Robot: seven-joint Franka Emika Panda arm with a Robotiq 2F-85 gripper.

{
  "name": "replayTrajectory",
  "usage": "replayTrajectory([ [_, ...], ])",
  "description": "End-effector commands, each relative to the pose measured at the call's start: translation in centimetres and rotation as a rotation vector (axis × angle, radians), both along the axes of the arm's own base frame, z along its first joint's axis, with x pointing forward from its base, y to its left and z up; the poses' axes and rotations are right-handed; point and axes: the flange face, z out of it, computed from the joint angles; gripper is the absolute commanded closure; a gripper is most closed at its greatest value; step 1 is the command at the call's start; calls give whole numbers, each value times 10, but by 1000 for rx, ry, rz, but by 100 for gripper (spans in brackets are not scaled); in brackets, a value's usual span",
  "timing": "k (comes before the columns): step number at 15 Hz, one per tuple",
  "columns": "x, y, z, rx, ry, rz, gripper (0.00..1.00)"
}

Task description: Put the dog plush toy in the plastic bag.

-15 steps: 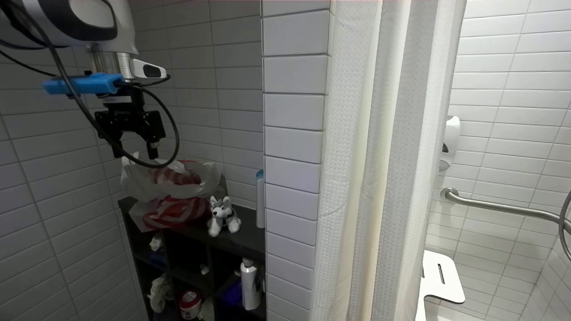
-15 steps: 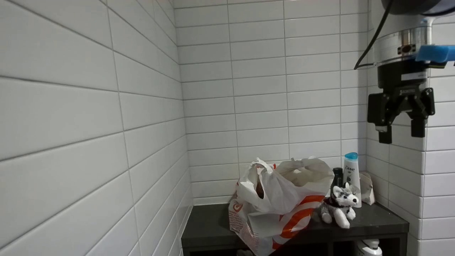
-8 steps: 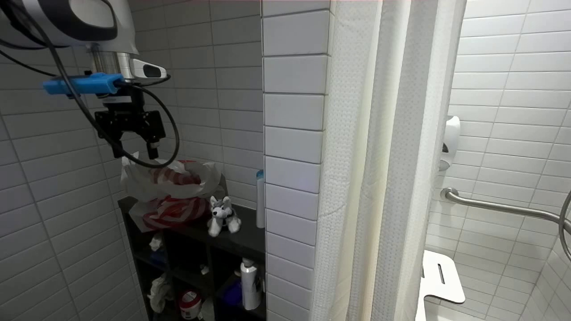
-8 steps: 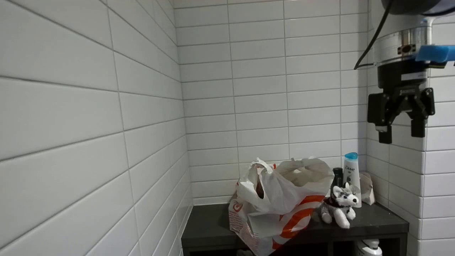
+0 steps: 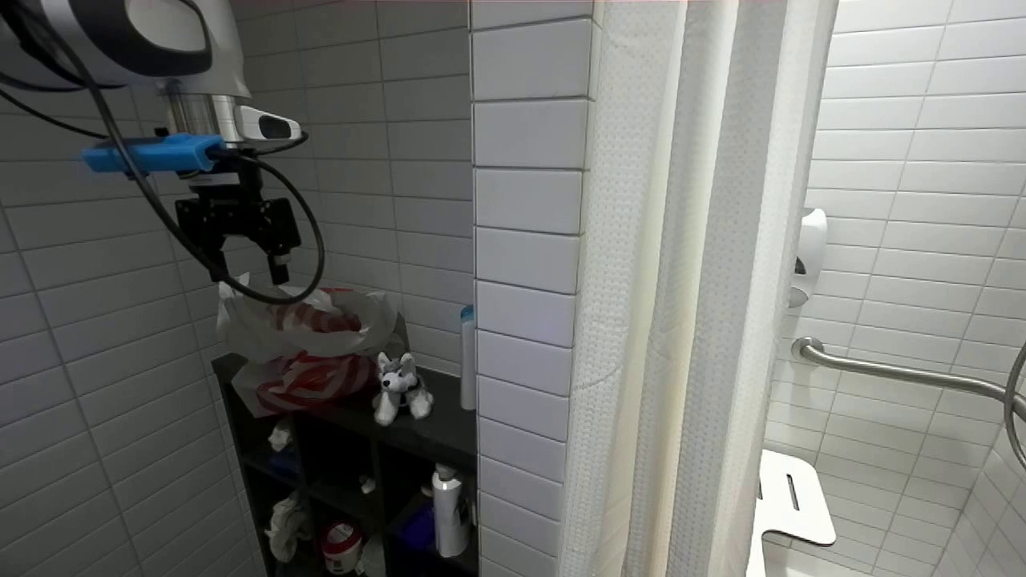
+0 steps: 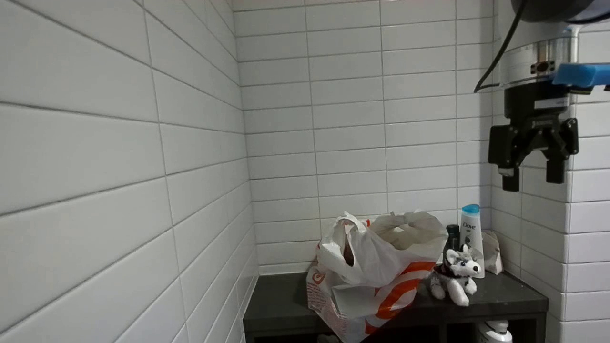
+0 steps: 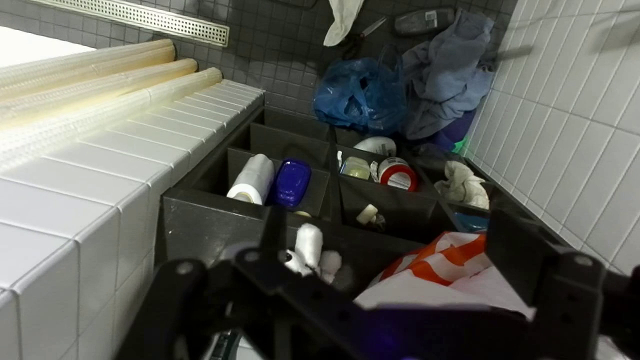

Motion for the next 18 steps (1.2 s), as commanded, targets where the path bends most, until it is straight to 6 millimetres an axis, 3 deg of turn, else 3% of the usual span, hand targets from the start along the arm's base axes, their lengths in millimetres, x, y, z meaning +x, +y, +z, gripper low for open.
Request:
replayTrajectory([
  [1,7,-8,-9,-1,-30,-29,0],
  [9,14,-12,-14,16,-23,-43,0],
  [18,31,-30,-36,-1,-72,-169,0],
])
